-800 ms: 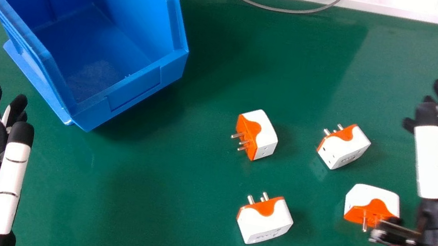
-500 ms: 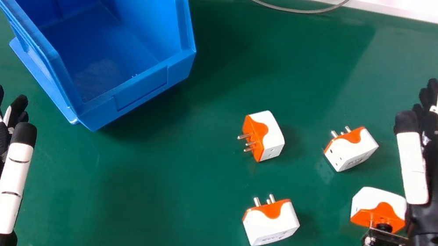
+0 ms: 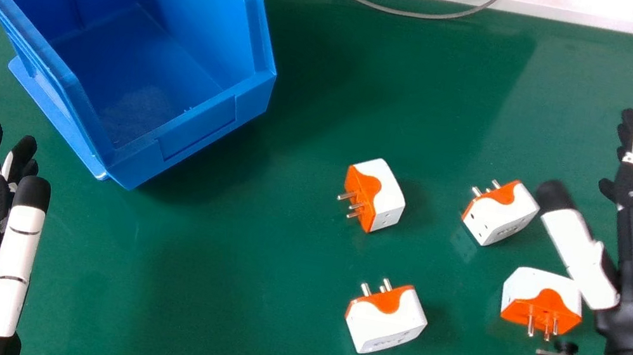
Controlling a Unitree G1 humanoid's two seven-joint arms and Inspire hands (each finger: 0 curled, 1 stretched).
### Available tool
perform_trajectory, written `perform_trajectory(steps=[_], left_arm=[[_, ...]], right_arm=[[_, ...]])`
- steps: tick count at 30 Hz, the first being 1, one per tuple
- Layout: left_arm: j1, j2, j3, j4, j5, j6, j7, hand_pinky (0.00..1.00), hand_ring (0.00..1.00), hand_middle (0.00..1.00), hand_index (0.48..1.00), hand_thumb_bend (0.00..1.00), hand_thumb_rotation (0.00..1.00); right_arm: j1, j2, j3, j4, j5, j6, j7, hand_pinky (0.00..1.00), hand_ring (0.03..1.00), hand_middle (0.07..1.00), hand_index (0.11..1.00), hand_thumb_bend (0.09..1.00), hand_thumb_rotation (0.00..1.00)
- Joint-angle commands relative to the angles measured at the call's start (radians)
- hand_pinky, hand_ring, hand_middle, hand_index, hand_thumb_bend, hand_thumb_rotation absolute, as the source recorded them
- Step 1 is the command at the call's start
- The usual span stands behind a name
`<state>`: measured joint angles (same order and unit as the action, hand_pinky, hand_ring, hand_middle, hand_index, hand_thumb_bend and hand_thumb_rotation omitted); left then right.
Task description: Pick all objects and put in blue box
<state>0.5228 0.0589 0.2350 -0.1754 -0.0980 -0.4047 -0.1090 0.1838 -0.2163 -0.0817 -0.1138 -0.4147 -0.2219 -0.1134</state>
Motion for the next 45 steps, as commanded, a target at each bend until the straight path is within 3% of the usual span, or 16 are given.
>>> perform_trajectory(steps=[1,6,15,19,27,33,38,45], left_arm=[[0.007,0.011,0.007,-0.009,0.0,-0.023,-0.004,1.0,1.0,1.0,1.0,0.61,0.97],[0.014,0.013,0.008,-0.017,0.004,-0.021,-0.005,1.0,1.0,1.0,1.0,0.61,0.97],[0.031,0.016,0.008,-0.045,0.001,-0.009,-0.008,1.0,1.0,1.0,1.0,0.63,0.99],[0.033,0.017,0.01,-0.042,-0.004,-0.012,-0.011,1.0,1.0,1.0,1.0,0.63,0.99],[0.036,0.013,0.01,-0.051,-0.008,-0.007,-0.014,1.0,1.0,1.0,1.0,0.63,1.0],[0.038,0.009,0.01,-0.053,-0.012,-0.002,-0.014,1.0,1.0,1.0,1.0,0.63,1.0],[0.049,0.004,0.009,-0.073,-0.018,0.008,-0.014,1.0,1.0,1.0,1.0,0.63,1.0],[0.049,0.007,0.014,-0.076,-0.022,0.012,-0.014,1.0,1.0,1.0,1.0,0.65,1.0]], right_arm=[[0.028,-0.038,0.0,-0.049,-0.054,-0.011,-0.016,0.88,0.969,0.985,0.996,0.616,0.93],[0.092,-0.096,0.005,-0.151,-0.179,0.068,0.047,0.88,0.97,0.99,0.997,0.621,0.91],[0.157,-0.215,0.021,-0.398,-0.345,0.302,0.358,0.92,0.983,1.0,1.0,0.697,0.78],[0.151,-0.253,0.033,-0.445,-0.389,0.356,0.461,0.93,0.985,1.0,1.0,0.711,0.76],[0.135,-0.314,0.026,-0.449,-0.416,0.36,0.514,0.95,0.99,1.0,1.0,0.755,0.67],[0.093,-0.352,0.05,-0.394,-0.443,0.364,0.535,0.96,0.983,1.0,0.995,0.717,0.59],[0.055,-0.361,0.074,-0.36,-0.461,0.394,0.569,0.96,0.983,1.0,0.991,0.693,0.55],[0.043,-0.379,0.084,-0.369,-0.499,0.424,0.615,0.96,0.98,1.0,0.978,0.676,0.49]])
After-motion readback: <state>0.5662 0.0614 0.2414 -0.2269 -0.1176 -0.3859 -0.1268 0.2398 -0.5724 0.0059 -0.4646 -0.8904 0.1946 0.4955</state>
